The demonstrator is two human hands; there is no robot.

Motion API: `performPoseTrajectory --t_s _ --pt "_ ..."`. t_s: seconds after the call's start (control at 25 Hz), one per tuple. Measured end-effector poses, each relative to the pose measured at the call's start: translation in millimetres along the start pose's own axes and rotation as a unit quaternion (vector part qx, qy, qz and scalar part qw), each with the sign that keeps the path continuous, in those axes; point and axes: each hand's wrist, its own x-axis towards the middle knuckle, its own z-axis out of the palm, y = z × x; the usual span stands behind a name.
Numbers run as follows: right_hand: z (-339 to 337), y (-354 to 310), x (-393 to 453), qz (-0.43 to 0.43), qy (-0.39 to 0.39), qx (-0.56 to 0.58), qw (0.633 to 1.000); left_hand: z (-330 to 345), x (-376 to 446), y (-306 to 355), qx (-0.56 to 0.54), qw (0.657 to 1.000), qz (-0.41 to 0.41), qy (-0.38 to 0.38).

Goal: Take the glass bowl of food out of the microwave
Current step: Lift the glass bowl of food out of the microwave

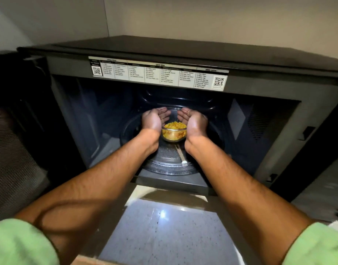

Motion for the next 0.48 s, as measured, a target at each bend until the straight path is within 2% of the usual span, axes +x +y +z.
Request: performPoseTrajectory --t_s 0.24,0.36,0.48 --pt "-8.1 -11.2 -22.3 0.0 0.011 -0.008 1.0 1.5 -29.9 -2.2 -0.007 0.999 0.031 0.017" --pt "-21.9 -14.0 -43.1 0.005 0.016 -0.048 0.999 0.4 -59.3 -2.8 -0.001 0.999 0.033 0.021" --pt "-36.6 -20.2 -73.2 0.002 0.019 -0.033 0.999 -6.0 -93.8 0.8 0.024 0.999 0.029 0.038"
